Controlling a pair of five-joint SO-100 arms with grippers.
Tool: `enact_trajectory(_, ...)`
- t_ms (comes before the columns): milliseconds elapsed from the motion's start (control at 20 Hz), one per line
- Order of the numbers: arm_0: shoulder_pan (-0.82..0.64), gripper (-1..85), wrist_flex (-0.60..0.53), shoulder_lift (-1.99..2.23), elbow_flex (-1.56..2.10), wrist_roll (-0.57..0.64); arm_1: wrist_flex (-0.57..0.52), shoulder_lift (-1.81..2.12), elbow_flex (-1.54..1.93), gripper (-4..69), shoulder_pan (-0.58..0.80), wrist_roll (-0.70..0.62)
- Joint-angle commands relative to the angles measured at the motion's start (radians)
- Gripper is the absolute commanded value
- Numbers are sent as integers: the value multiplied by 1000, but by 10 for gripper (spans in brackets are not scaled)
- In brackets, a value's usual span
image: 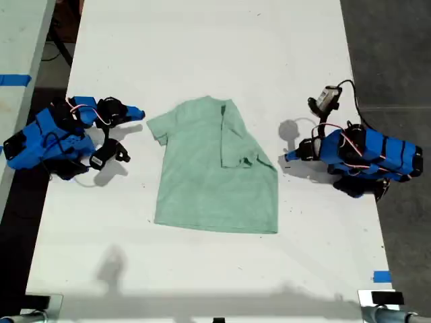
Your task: Fold t shirt
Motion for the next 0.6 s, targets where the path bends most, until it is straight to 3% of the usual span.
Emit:
enact_trajectory(0, -11, -3, 3, 6, 41, -18, 0, 9, 49, 11, 2, 2)
enact_trajectory(550, -41, -3, 3, 6, 41, -15, 0, 9, 49, 11, 2, 14)
